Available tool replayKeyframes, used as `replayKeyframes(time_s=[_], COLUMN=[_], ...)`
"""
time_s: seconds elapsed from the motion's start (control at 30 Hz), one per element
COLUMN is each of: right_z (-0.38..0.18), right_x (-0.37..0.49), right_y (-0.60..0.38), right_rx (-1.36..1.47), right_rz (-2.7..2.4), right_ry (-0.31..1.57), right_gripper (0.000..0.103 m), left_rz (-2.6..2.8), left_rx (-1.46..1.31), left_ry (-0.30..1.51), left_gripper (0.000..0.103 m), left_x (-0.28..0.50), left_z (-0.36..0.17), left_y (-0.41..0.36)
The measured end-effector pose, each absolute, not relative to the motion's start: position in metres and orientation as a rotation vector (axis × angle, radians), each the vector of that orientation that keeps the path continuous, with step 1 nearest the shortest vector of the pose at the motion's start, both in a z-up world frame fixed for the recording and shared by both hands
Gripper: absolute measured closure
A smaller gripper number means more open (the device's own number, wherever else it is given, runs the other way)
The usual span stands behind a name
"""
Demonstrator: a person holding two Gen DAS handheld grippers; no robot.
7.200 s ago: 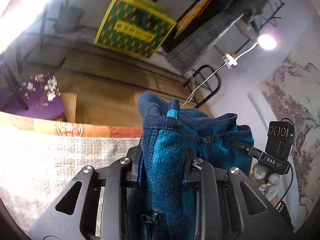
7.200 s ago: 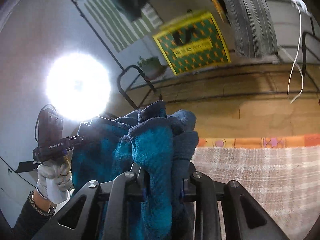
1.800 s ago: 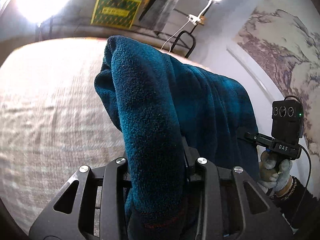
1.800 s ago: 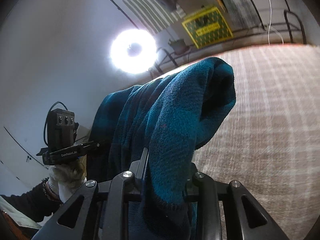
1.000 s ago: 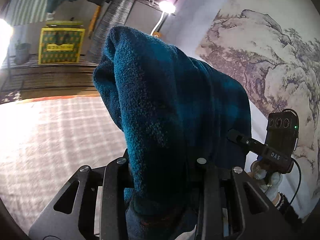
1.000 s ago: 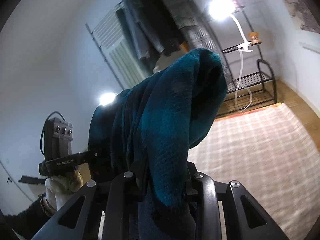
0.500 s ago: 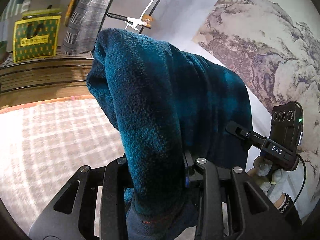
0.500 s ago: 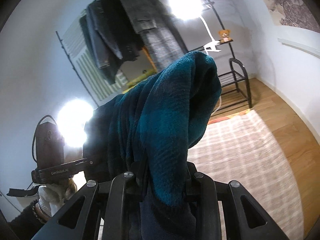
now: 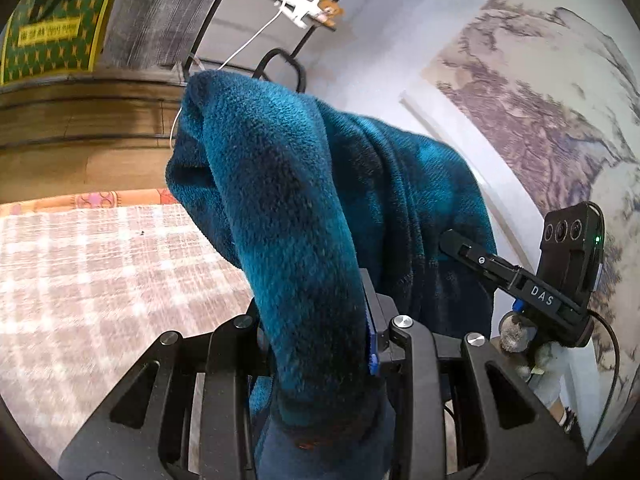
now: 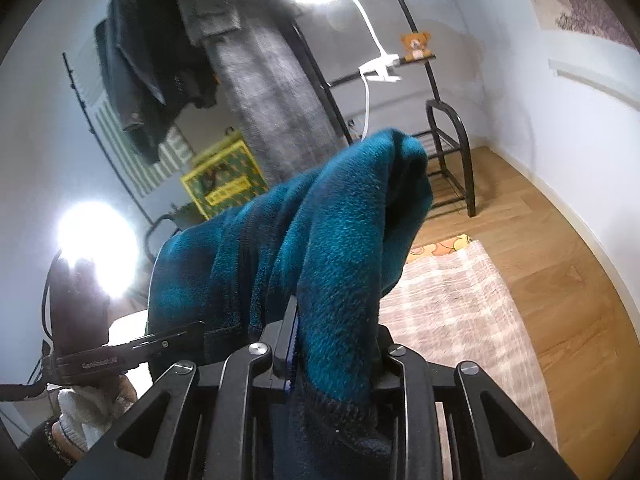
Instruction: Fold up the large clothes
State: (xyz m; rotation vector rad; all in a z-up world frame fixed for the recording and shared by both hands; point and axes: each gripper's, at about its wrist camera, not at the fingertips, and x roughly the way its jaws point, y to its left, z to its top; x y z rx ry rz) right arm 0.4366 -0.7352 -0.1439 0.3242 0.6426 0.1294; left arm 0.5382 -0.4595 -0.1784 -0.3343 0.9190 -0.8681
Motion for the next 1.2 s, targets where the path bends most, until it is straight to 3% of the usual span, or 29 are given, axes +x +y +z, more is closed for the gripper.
replayKeyframes(time_s=[0.4,0.6,0.77,1.03,1.2], right_z=[-0.194,-0.237,-0.236,-0.192,-0.195], right_x=[0.497,0.514,0.508,0.451,0.403], right_y=[-0.752,-0.771,-0.784,-0.793,-0.778], right_rx=[0.206,0.068,0.079,0.144,0.166], right_rz=[0.11,-0.085,-0.149,-0.132,-0.05], right_ry=[0.782,0.926,0.903,0.792,0.84], right_gripper=[0.08,0.07,0.045,0.045,0.043], left_rz=[-0.816,-0.736,-0.722,-0.72,-0.791], left_rx=[-0.371,-0.371,-0.319,-0.288,-0.259], left_ry=[0.984,1.063,1.048,0.988,0.98], left_gripper=[0.073,0.066,0.062,0.062,0.062], left_x=[0.581,0.601,0.595,0.558,0.518], left_z=[-0.234,-0.275,-0.267,-0.232,-0.219], left_y=[-0.463,-0.446,-0.448,-0.424,-0.413])
